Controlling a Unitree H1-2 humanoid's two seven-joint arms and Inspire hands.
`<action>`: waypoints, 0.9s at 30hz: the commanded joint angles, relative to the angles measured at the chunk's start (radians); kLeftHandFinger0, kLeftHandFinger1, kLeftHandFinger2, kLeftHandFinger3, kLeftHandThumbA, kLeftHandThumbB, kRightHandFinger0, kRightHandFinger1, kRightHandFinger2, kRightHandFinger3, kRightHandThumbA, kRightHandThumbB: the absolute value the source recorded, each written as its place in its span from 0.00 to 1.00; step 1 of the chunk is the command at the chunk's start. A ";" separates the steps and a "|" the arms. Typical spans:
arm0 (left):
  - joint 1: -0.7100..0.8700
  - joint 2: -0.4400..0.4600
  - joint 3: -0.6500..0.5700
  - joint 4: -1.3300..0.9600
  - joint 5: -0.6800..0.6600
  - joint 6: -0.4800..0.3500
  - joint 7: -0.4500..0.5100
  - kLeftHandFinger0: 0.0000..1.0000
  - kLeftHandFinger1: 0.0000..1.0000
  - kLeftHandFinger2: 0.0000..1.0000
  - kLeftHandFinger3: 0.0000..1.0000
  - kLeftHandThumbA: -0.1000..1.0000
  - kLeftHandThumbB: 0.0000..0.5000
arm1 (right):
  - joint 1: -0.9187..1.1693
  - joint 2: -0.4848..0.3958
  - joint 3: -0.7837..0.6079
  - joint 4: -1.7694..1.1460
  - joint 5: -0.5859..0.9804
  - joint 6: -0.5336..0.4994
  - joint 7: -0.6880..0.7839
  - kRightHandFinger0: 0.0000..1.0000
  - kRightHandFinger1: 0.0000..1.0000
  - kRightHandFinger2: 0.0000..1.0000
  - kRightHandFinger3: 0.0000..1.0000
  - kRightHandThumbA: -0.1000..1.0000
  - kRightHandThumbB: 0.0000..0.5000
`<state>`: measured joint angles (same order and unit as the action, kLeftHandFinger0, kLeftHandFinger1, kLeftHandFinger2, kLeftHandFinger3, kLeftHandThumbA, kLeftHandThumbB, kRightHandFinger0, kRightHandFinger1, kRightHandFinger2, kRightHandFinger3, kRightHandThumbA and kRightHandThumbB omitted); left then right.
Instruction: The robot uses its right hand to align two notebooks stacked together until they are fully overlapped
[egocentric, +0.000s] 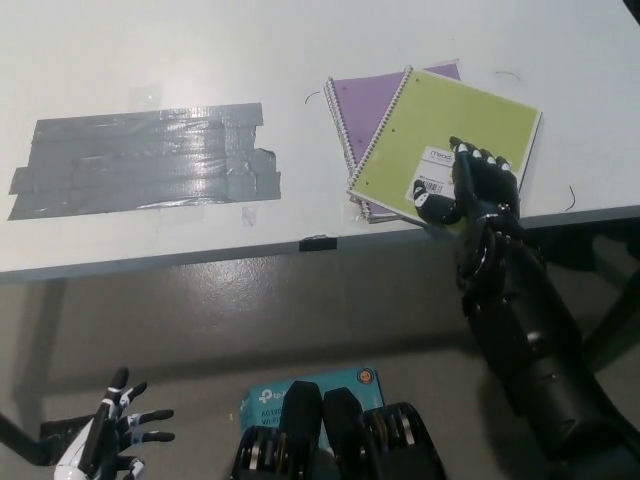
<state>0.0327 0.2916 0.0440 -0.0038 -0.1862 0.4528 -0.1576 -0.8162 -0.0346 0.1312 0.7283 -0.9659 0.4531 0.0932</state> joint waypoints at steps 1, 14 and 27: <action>-0.013 0.021 0.000 -0.026 -0.001 0.001 -0.029 0.35 0.60 0.72 1.00 1.00 1.00 | 0.052 -0.032 0.022 0.038 0.016 0.017 0.186 1.00 1.00 1.00 1.00 1.00 0.91; -0.011 0.018 -0.001 -0.023 0.005 0.000 -0.028 0.33 0.59 0.73 1.00 1.00 1.00 | 0.065 -0.130 0.169 -0.030 0.161 -0.024 0.317 1.00 1.00 1.00 1.00 1.00 1.00; -0.004 0.014 -0.010 -0.025 0.007 -0.004 -0.034 0.33 0.60 0.73 1.00 1.00 0.93 | 0.078 -0.205 0.295 -0.062 0.206 -0.141 0.306 1.00 1.00 1.00 1.00 1.00 1.00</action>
<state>0.0331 0.2914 0.0391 -0.0033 -0.1839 0.4523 -0.1652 -0.8034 -0.2266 0.3729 0.6366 -0.8145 0.3592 0.2674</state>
